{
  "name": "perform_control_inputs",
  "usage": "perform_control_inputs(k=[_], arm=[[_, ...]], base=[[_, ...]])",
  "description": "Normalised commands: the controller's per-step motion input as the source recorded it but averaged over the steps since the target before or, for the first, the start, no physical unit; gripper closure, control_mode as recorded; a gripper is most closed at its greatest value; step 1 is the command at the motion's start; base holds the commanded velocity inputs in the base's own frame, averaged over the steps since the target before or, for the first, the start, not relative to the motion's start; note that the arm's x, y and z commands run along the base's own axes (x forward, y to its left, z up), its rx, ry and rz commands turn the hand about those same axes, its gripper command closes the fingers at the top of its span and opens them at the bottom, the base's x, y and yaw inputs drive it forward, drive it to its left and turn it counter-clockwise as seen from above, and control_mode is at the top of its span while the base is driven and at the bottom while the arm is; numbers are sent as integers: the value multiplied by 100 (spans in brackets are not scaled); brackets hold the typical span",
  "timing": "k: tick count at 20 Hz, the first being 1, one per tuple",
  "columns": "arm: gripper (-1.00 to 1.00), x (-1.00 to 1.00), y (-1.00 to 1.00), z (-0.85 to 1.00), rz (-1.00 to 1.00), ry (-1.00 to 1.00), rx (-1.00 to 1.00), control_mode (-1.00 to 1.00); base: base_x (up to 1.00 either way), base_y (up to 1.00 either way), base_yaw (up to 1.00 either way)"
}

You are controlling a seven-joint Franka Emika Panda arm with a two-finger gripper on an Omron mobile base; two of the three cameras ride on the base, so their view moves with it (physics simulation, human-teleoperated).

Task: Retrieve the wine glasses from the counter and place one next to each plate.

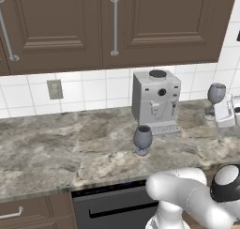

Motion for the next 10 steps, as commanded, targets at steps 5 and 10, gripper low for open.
perform_control_inputs(k=[5,10], arm=[[100,-40,52,50,-9,-8,-21,-100],[100,-40,61,0,-2,-21,-9,-100]], base=[[0,0,0],[0,0,0]])
